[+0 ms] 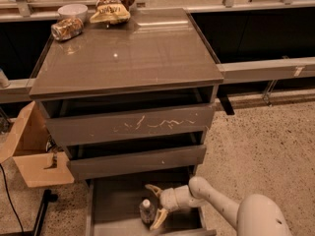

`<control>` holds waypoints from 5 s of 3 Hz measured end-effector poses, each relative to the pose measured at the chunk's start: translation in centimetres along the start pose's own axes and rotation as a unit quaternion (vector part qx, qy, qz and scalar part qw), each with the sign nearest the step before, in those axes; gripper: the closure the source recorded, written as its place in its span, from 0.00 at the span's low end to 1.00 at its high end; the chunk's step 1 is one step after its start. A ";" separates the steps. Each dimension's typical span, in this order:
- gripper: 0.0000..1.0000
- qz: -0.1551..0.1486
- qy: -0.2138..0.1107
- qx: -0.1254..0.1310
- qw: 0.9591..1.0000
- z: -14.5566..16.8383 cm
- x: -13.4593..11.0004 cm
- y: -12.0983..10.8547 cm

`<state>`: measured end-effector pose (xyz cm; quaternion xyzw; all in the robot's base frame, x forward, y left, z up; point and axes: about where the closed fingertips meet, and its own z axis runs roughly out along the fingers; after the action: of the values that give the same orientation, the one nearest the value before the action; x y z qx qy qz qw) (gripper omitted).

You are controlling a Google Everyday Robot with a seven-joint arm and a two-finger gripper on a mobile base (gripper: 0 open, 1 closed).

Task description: Pick blue plastic bottle from bottom drawer and place on counter

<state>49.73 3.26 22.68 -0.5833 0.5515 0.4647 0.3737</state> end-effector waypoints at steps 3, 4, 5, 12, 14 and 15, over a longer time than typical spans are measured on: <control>0.50 -0.002 -0.002 -0.018 1.000 1.3 0.0 0.7; 0.74 -0.002 -0.002 -0.018 1.000 1.3 0.0 0.7; 0.97 -0.002 -0.002 -0.018 1.000 1.3 0.0 0.7; 1.00 -0.019 -0.022 0.035 0.999 -7.2 -17.8 5.0; 1.00 -0.012 -0.014 0.063 0.998 -7.1 -17.5 6.0; 1.00 -0.022 -0.018 0.059 0.998 -7.0 -19.0 6.0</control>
Offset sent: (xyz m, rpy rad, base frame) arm -0.0114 0.0163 -0.0061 0.0008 0.0032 0.0587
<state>45.46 1.55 43.26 -0.5637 0.5585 0.4334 0.4273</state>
